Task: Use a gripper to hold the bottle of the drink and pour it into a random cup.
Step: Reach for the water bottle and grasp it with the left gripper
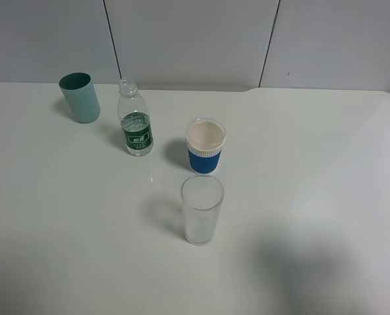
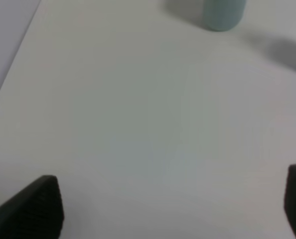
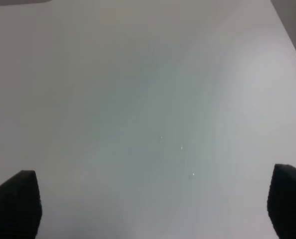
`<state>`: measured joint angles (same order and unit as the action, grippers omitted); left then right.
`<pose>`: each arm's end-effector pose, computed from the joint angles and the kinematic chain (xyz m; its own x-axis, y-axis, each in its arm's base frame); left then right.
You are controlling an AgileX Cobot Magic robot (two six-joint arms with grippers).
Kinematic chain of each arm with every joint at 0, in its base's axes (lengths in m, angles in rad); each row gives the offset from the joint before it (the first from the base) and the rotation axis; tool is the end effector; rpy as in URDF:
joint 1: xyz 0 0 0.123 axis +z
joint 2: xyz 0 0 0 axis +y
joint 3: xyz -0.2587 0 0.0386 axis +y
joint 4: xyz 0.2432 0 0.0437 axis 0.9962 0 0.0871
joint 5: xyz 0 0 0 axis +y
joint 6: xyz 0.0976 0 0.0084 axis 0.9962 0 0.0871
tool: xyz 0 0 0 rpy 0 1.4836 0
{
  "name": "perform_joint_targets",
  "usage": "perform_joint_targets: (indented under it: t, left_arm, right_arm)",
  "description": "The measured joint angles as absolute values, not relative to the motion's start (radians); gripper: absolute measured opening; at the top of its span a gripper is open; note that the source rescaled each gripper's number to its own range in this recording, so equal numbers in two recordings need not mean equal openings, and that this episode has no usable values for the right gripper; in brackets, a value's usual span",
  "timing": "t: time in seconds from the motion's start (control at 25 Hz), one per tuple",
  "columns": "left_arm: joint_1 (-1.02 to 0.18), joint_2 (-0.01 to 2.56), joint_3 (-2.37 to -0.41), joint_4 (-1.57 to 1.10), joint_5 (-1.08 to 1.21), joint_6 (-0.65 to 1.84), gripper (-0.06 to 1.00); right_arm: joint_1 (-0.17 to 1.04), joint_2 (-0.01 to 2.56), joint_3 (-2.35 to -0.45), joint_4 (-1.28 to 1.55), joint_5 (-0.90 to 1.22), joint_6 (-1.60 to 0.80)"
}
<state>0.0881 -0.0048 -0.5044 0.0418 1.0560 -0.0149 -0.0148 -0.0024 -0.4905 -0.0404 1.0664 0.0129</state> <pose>0.0195 0.0053 0.2736 -0.4422 -0.0334 -0.8963 -0.1179 0.9928 0.0212 0.0212 -0.0038 0.2687 -0.4673 0.0003 -0.8841 0.0430 0.9988 -0.0224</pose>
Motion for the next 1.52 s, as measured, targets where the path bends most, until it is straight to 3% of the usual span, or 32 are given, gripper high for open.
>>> perform_joint_targets:
  t: [1.52]
  left_arm:
    - [0.088,-0.005,-0.504,0.042,1.057,-0.015,0.8]
  right_arm:
    - [-0.015,-0.002,-0.491,-0.04,1.066,0.013]
